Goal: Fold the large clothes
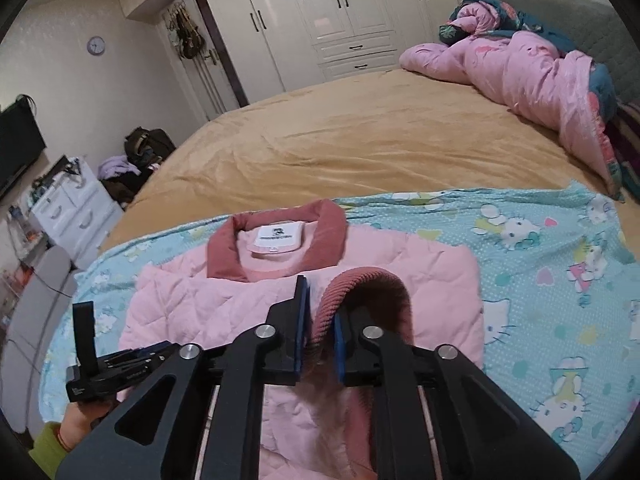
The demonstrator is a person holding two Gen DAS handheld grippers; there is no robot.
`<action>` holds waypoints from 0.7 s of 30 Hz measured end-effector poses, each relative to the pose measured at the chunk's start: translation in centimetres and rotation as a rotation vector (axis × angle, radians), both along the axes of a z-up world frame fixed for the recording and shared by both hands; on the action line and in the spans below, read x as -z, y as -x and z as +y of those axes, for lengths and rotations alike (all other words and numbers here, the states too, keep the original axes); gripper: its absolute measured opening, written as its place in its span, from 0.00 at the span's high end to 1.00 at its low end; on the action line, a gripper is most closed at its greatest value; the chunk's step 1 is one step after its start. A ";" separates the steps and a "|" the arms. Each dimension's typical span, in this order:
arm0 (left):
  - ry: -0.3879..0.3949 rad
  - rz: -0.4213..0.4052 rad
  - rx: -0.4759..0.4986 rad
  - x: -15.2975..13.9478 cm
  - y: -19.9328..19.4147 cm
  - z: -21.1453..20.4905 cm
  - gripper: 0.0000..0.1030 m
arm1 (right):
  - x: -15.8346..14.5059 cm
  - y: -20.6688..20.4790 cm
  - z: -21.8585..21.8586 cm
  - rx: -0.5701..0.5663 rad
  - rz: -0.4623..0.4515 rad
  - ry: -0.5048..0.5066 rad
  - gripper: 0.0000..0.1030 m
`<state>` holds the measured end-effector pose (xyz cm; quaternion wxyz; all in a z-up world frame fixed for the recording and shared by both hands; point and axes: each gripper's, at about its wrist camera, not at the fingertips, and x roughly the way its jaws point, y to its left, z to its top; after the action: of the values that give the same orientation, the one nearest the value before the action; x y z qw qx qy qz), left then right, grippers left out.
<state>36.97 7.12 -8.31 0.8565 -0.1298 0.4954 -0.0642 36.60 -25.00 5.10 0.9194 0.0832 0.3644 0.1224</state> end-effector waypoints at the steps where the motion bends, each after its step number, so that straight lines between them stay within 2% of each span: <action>1: -0.005 -0.003 0.003 0.1 0.0 0.0 0.80 | -0.1 0.3 -0.2 0.027 -0.004 0.012 0.63; 2: -0.004 -0.004 0.002 0.2 0.1 0.0 0.80 | -0.3 0.8 -0.5 0.052 -0.021 0.009 0.51; 5: 0.011 -0.005 -0.002 0.3 -0.1 0.1 0.80 | -0.7 1.7 -0.8 0.069 -0.063 0.000 0.50; 8: 0.009 -0.002 -0.004 0.4 -0.1 0.2 0.79 | -0.1 1.5 0.8 -0.025 -0.032 -0.017 0.50; 11: 0.011 -0.002 -0.004 0.4 -0.1 0.3 0.79 | 1.3 1.1 4.2 -0.107 0.003 0.036 0.43; 14: 0.018 -0.003 -0.005 0.3 -0.2 0.1 0.79 | 3.8 0.4 7.3 -0.158 0.076 0.093 0.36; 19: 0.025 -0.010 -0.003 0.4 -0.1 0.3 0.79 | 9.6 -1.2 9.5 -0.142 0.209 0.212 0.34; 21: 0.026 -0.014 -0.002 0.5 0.0 0.4 0.79 | 11.2 -1.5 9.7 -0.134 0.224 0.225 0.34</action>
<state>37.00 7.48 -8.81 0.8583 -0.1411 0.4884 -0.0706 38.10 -15.32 -6.12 0.8663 -0.0315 0.4807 0.1321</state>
